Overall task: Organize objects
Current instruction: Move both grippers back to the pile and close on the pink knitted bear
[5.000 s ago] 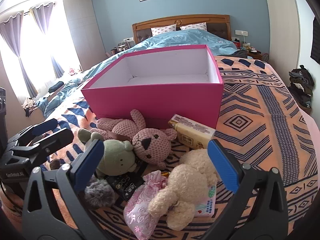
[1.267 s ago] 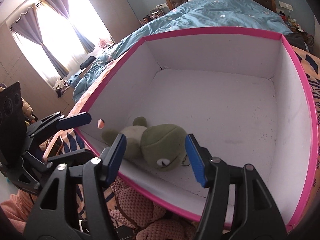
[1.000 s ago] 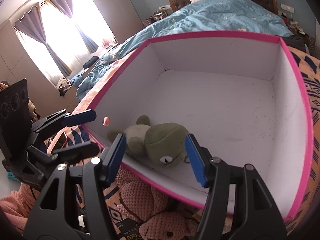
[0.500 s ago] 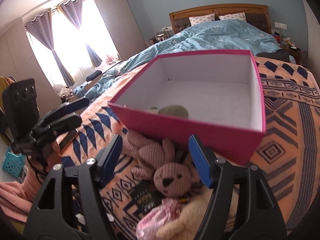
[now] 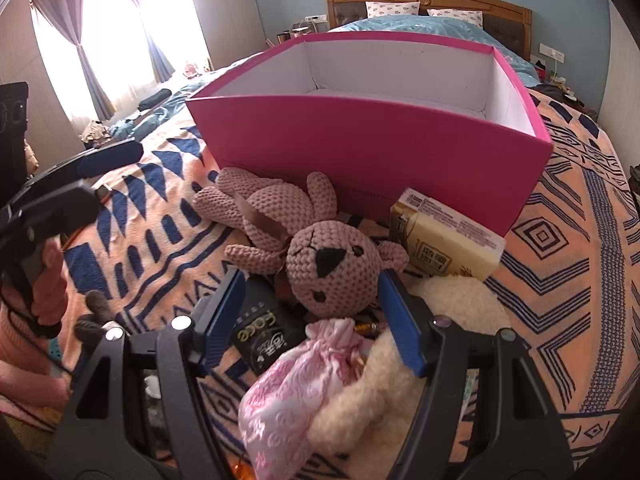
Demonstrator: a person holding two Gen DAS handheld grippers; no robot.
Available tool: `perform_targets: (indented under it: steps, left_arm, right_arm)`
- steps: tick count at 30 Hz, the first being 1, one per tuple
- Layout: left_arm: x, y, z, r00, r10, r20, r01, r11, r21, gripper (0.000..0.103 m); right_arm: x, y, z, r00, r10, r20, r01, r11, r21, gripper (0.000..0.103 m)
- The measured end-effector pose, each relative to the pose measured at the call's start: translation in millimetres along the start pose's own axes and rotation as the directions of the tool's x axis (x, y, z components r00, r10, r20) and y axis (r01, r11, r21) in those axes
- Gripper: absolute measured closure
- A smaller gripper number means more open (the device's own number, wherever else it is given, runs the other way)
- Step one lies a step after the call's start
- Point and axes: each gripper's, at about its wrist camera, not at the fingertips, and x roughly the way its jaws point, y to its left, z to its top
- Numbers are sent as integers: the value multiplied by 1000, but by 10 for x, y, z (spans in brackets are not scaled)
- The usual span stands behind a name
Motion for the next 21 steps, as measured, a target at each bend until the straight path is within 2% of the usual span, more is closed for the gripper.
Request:
perform_targets:
  steps: [7,9,11,12,16,18,21]
  left_arm:
    - [194,69,-67,998,6,-66,-7,1000,-4,17]
    - [221,74,-86,997,8,-77,-8,1000,-5,17]
    - [238,83,-96,997,2,-83,-3,1000,-4,17]
    - [239,87,-101,996,2,-84,-2,1000,-5,17]
    - [268,82,-115,995,0,-98,0,1000,-2,17]
    - [276,67,-119,994,-5,-105,5,1000,4,17]
    - [301,34,-125,993,-9,-119,12,1000,21,17]
  right_arm:
    - [163,41,-10,997,-74,-24,73,997,-29,33]
    - [168,41,-21,996,-87,-20,86,996,-36,37]
    - [159,14,-26,994,-104,-14,103,994,-31,49]
    - [148,-15,-27,995,-100,-15,99,995,-25,49]
    - [91,-84,-20,999,-42,-22,42,999,1,52]
    - [21,-142,-2,999,36,-15,-35,999,41,52]
    - [-63,-198,31,994,111,-7,-110,991,71,52]
